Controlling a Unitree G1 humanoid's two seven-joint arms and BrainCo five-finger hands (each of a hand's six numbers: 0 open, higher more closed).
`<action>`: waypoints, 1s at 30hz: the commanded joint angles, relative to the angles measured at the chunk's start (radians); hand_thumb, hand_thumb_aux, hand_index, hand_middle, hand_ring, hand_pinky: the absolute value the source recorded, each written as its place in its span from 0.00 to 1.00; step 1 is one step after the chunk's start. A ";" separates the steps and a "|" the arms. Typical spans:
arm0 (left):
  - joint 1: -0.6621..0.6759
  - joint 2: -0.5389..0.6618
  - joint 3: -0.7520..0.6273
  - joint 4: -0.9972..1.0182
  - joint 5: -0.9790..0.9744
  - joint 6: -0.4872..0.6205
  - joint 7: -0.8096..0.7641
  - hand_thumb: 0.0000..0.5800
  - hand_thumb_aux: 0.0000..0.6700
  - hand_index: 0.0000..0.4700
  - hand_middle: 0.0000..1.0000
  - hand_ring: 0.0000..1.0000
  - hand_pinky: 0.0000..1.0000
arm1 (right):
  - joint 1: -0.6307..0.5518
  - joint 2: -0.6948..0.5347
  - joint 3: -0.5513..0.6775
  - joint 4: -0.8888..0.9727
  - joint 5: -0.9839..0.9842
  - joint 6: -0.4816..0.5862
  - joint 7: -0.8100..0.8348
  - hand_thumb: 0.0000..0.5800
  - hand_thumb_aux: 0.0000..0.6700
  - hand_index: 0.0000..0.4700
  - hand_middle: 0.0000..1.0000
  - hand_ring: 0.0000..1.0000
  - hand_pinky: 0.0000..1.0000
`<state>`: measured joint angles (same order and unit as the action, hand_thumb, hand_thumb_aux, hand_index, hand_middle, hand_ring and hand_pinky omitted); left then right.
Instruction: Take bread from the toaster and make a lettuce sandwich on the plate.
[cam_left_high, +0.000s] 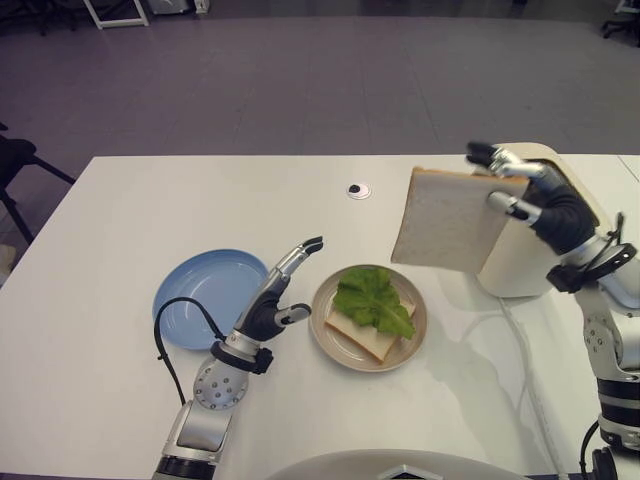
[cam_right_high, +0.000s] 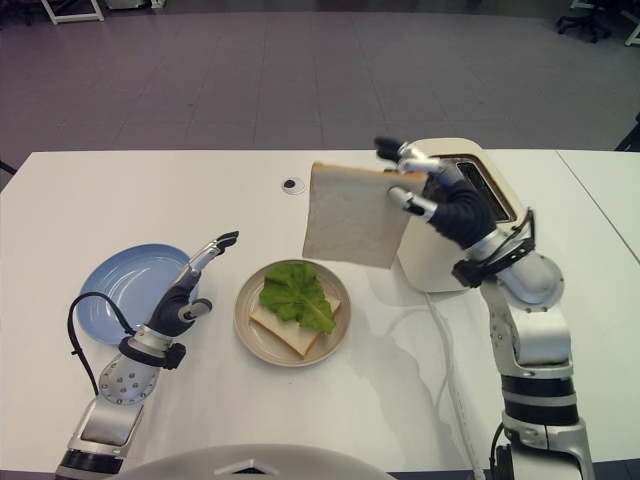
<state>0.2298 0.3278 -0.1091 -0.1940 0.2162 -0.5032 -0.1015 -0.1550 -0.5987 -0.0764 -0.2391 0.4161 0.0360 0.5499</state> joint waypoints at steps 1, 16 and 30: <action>-0.003 -0.001 0.005 0.008 0.016 -0.009 -0.005 0.00 0.00 0.00 0.00 0.00 0.00 | 0.018 0.044 0.094 0.019 -0.059 0.075 0.004 1.00 1.00 1.00 0.00 0.00 0.00; -0.005 -0.003 -0.015 0.000 0.067 -0.012 -0.016 0.00 0.00 0.00 0.00 0.00 0.00 | 0.045 0.155 0.312 0.285 -0.410 -0.036 -0.038 1.00 1.00 1.00 0.00 0.00 0.00; -0.010 0.094 -0.158 0.021 0.537 -0.077 0.010 0.00 0.00 0.00 0.00 0.00 0.00 | 0.012 0.151 0.365 0.388 -0.585 -0.314 -0.057 0.97 0.83 0.83 0.00 0.00 0.00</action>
<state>0.2218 0.3933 -0.2326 -0.1895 0.6619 -0.5814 -0.0922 -0.1368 -0.4375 0.2716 0.1317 -0.1400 -0.2566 0.4770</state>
